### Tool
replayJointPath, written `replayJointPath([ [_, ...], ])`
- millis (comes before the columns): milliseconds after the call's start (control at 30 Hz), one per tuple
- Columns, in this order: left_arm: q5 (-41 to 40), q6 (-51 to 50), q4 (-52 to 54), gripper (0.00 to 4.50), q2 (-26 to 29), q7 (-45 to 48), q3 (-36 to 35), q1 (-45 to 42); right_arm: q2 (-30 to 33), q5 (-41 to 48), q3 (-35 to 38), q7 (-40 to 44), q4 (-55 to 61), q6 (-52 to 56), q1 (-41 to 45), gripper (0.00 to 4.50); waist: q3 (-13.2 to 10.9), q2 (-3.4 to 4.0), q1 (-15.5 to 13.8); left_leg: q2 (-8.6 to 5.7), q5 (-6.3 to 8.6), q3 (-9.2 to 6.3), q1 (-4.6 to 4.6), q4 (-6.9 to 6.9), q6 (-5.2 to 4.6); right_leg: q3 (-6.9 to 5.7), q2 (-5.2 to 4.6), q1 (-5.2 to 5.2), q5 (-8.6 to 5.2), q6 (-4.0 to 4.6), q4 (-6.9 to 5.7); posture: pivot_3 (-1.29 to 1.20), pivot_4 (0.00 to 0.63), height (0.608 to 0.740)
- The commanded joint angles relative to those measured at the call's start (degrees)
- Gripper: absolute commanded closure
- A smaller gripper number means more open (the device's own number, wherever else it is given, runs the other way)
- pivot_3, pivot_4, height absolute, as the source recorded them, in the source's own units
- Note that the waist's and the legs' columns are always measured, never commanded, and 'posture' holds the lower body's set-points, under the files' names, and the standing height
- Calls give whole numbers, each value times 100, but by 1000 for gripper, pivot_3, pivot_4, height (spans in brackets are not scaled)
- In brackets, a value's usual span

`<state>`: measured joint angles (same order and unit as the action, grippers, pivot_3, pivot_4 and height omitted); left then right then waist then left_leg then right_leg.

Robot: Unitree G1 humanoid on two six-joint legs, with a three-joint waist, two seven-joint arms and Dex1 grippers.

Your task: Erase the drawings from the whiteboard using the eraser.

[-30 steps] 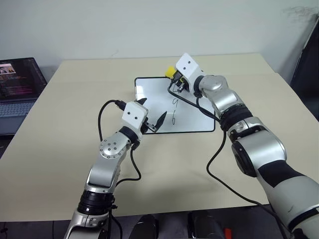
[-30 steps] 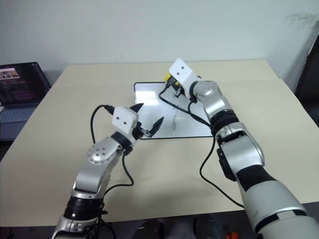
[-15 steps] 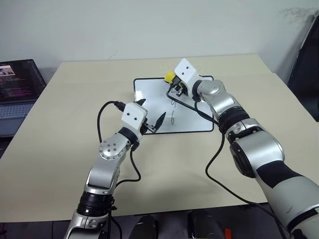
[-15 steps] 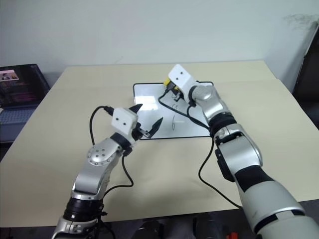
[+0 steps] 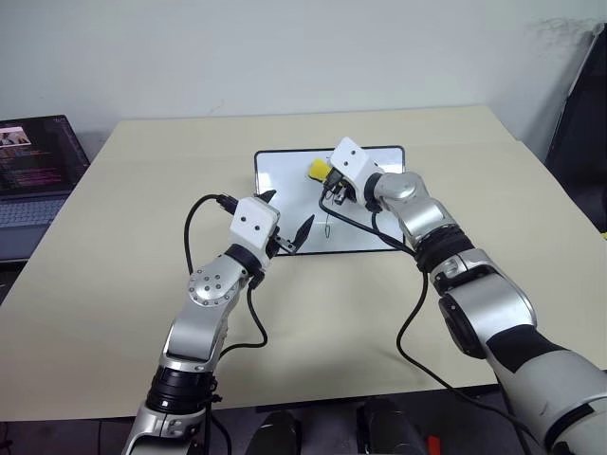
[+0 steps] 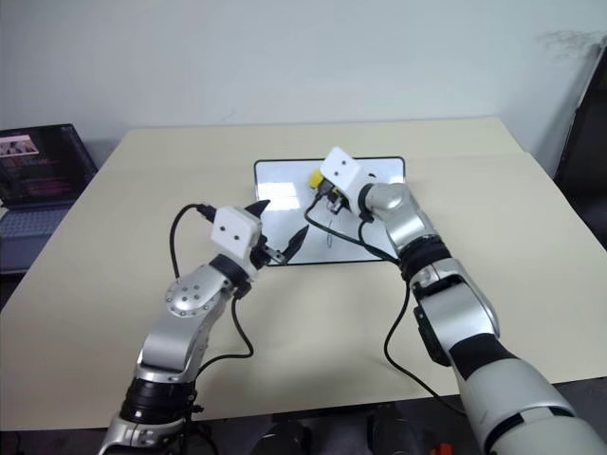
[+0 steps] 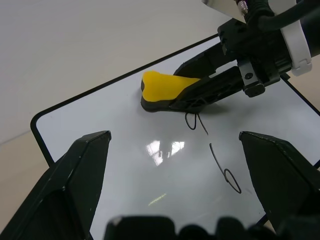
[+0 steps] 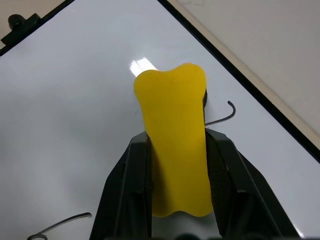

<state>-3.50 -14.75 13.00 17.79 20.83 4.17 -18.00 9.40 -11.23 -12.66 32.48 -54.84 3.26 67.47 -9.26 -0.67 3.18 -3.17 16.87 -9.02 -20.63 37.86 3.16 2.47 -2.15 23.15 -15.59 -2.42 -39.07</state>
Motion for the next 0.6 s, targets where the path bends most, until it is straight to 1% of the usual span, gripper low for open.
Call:
replayJointPath([
  [33, -13, 58, 248, 0, -26, 3, -19, -38, 148, -4, 54, -2, 121, 320, -176, 3356, 0, 0, -6, 0, 0, 0, -1, 0, 0, 0, 0, 0, 0, 0, 0, 0, 150, 740],
  [133, -5, 84, 198, 0, -66, 7, 29, -65, 177, 248, 300, -34, 542, 501, -163, 3356, 0, 0, -15, -1, 0, -2, -4, 0, 0, -1, 0, 1, 1, -1, 2, 0, 150, 740],
  [333, -23, 164, 66, 0, -117, 66, 82, -162, 187, 782, 786, -132, 1788, 862, -158, 3356, -8, 4, -43, -1, 0, -7, -28, -2, 1, -2, -1, 22, 1, -2, 10, 0, 150, 740],
  [467, -27, 217, -70, 0, -136, 131, 73, -264, 189, 833, 829, -216, 2125, 1085, -178, 3356, -8, 4, -35, 0, -2, -1, -36, -10, 9, 3, -3, 34, -2, -5, 22, 0, 150, 740],
  [600, -15, 251, -165, 0, -166, 173, 125, -366, 257, 773, 687, -153, 2102, 1273, -167, 3356, -8, 4, -36, -1, 1, 3, -37, -12, 6, 6, -4, 35, -3, -5, 25, 0, 150, 740],
])
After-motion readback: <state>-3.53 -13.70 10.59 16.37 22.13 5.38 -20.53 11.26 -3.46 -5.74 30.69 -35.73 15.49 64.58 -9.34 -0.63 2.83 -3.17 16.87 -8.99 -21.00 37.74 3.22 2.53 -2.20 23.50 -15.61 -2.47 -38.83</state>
